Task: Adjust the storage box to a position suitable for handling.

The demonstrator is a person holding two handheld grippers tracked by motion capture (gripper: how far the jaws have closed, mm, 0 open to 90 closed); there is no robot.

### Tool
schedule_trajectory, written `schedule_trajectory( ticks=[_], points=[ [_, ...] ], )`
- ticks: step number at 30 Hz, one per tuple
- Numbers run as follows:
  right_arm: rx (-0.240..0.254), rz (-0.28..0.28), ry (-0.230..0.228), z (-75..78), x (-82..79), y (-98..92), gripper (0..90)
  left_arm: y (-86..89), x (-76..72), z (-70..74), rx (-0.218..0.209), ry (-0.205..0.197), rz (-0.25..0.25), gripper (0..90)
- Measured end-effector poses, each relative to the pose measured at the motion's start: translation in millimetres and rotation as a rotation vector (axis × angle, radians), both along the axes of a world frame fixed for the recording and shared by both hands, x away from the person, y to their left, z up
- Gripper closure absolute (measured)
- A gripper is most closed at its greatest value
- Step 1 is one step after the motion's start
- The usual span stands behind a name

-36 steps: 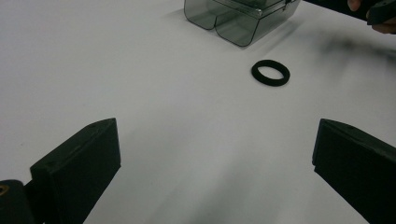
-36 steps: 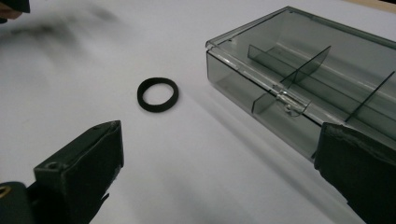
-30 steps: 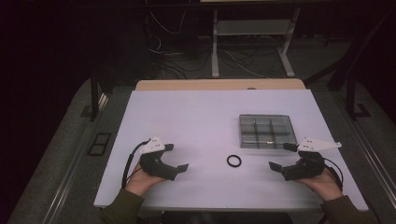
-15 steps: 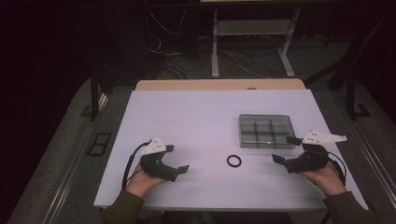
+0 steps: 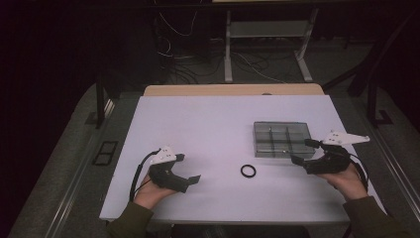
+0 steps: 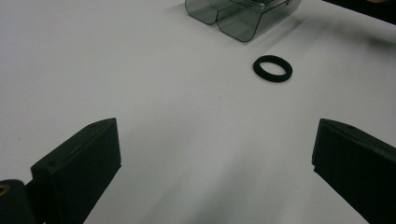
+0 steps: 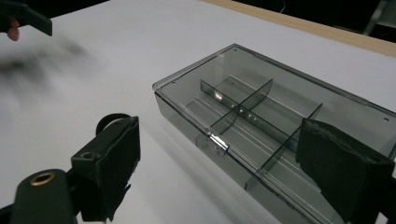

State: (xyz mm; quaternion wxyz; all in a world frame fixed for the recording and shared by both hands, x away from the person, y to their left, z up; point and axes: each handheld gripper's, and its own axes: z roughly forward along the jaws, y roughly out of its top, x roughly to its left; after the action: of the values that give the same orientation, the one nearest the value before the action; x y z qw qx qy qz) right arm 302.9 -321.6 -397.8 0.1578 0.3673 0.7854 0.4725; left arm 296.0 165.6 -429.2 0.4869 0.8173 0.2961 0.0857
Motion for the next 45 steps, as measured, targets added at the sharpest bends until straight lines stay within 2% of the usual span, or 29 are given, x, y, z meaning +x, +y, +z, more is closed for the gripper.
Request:
schedule_trajectory(
  ticks=[9,18,29,37,45],
  points=[
    [-0.002,-0.015,0.006,2.5,10.8,-3.5,16.0,-1.0,-0.1,-0.6,-0.007,0.006,0.006,0.0],
    [0.01,-0.049,0.012,8.7,23.5,-11.5,24.5,-1.4,0.3,-1.4,-0.002,0.007,0.001,0.0],
    [0.026,-0.084,0.024,10.9,41.3,-22.2,39.3,-0.9,1.5,-2.1,-0.006,0.008,0.008,0.7],
    [0.001,-0.147,0.023,11.8,53.8,-35.5,51.4,-1.0,1.8,-2.7,-0.006,0.004,0.0,0.7],
    [-0.022,-0.177,0.033,7.6,64.0,-43.9,64.8,-0.2,1.8,-3.2,-0.011,0.007,0.007,0.7]
  ],
)
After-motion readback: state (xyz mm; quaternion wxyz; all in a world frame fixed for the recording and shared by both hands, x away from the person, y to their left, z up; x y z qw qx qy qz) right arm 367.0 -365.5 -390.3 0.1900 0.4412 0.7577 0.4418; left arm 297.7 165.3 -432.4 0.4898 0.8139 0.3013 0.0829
